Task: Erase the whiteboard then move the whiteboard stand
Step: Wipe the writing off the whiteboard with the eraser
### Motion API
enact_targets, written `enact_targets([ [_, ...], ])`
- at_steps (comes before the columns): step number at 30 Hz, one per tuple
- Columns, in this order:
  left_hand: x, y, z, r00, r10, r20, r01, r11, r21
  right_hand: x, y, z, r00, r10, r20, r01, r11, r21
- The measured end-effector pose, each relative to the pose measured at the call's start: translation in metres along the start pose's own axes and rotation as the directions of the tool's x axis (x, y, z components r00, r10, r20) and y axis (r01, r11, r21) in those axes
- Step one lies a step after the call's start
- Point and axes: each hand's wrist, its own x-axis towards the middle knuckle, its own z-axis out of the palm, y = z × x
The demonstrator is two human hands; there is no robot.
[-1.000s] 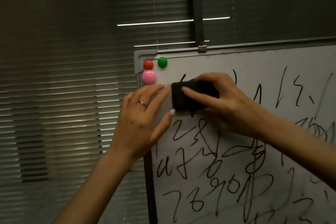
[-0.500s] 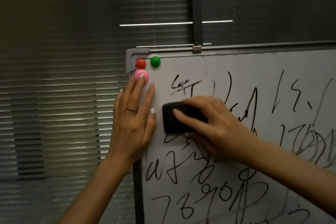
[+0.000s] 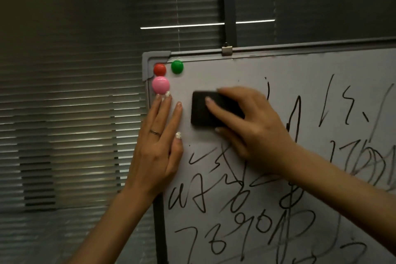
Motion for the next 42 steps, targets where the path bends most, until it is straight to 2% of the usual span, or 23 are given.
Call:
enact_targets([
  [7, 0.001, -0.001, 0.01, 1.0, 0.001, 0.015, -0.001, 1.0, -0.008, -0.023, -0.002, 0.003, 0.964, -0.244, 0.102, 0.249, 0.968, -0.033],
  [9, 0.001, -0.002, 0.012, 1.0, 0.003, 0.009, -0.002, 1.0, -0.014, -0.006, 0.012, -0.003, 0.973, -0.202, 0.114, 0.212, 0.973, -0.087],
  [13, 0.002, -0.002, 0.013, 1.0, -0.004, -0.008, 0.004, 1.0, -0.018, 0.03, 0.037, -0.009, 1.0, 0.004, 0.008, -0.003, 0.989, -0.151],
  [16, 0.002, -0.004, 0.014, 1.0, -0.01, -0.008, 0.01, 1.0, -0.023, 0.028, 0.031, -0.001, 0.995, 0.089, -0.047, -0.094, 0.988, -0.118],
  [18, 0.002, -0.006, 0.014, 1.0, -0.01, 0.002, 0.01, 1.0, -0.03, 0.014, 0.016, 0.008, 0.996, 0.081, -0.034, -0.083, 0.993, -0.085],
  [22, 0.0, -0.007, 0.014, 1.0, 0.0, 0.025, 0.001, 0.999, -0.04, -0.023, -0.017, 0.02, 0.998, -0.037, 0.054, 0.038, 0.999, -0.025],
  [26, -0.008, -0.004, 0.016, 0.999, -0.002, 0.034, 0.004, 0.998, -0.058, -0.03, -0.017, 0.014, 0.984, -0.142, 0.111, 0.149, 0.987, -0.059],
  [32, -0.022, 0.002, 0.016, 0.996, -0.083, 0.03, 0.086, 0.99, -0.116, -0.009, -0.017, 0.012, 0.999, -0.042, 0.01, 0.042, 0.998, -0.052],
  [36, -0.029, 0.003, 0.013, 0.99, -0.14, -0.002, 0.139, 0.987, -0.084, -0.02, -0.037, 0.019, 0.997, 0.057, -0.044, -0.058, 0.998, -0.019],
  [42, -0.028, 0.002, 0.003, 0.988, -0.145, 0.057, 0.142, 0.989, 0.046, -0.053, -0.071, 0.026, 0.992, -0.102, 0.073, 0.102, 0.995, 0.0],
])
